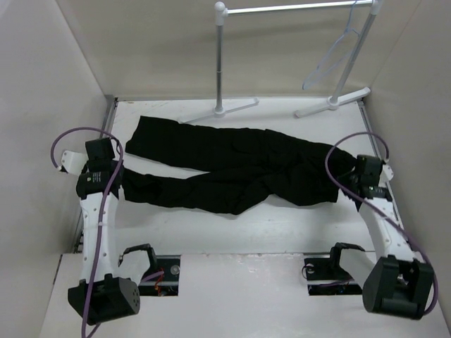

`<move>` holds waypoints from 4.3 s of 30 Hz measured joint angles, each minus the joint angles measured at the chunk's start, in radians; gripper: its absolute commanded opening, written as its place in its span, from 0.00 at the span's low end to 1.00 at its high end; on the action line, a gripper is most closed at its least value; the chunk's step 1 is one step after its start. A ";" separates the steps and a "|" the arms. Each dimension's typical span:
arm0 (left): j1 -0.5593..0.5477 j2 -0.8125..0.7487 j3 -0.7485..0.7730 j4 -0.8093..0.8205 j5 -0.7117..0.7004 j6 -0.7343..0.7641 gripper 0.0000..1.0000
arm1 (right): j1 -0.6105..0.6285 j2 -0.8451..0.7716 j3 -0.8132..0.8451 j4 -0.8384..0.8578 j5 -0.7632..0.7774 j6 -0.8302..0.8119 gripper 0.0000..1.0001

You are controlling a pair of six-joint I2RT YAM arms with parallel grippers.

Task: Place the trousers on the hanger
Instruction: Flatten out the trousers at the center of the board.

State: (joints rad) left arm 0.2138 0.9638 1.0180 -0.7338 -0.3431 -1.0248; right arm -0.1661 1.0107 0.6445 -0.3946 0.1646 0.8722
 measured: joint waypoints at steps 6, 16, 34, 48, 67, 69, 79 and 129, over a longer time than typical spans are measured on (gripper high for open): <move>-0.068 -0.002 -0.093 0.109 0.033 -0.006 0.00 | -0.004 -0.146 -0.108 -0.160 -0.001 0.010 0.66; -0.055 0.053 -0.139 0.172 0.083 -0.029 0.00 | -0.003 0.137 -0.115 -0.092 -0.038 0.011 0.14; 0.160 0.212 0.721 -0.137 0.084 -0.058 0.00 | -0.115 0.018 0.176 -0.113 0.062 0.045 0.04; 0.278 0.252 0.104 -0.201 0.019 -0.049 0.02 | -0.174 -0.043 -0.102 -0.152 0.072 0.089 0.14; 0.021 0.133 0.103 -0.044 -0.214 0.255 0.49 | 0.158 -0.187 0.098 -0.174 0.183 -0.062 0.22; -0.003 0.142 0.103 -0.042 -0.184 0.264 0.50 | 0.285 -0.185 0.095 -0.173 0.135 -0.093 0.14; 0.130 0.395 0.021 0.000 0.055 0.307 0.53 | 0.792 -0.148 0.008 -0.162 -0.028 -0.111 0.70; 0.313 0.570 0.167 0.163 0.013 0.188 0.40 | 0.671 -0.015 -0.137 -0.068 -0.058 0.010 0.48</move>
State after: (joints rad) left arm 0.5270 1.5341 1.1854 -0.5705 -0.3298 -0.8371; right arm 0.5045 0.9958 0.5076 -0.4629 0.1062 0.8822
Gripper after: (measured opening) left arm 0.311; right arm 0.354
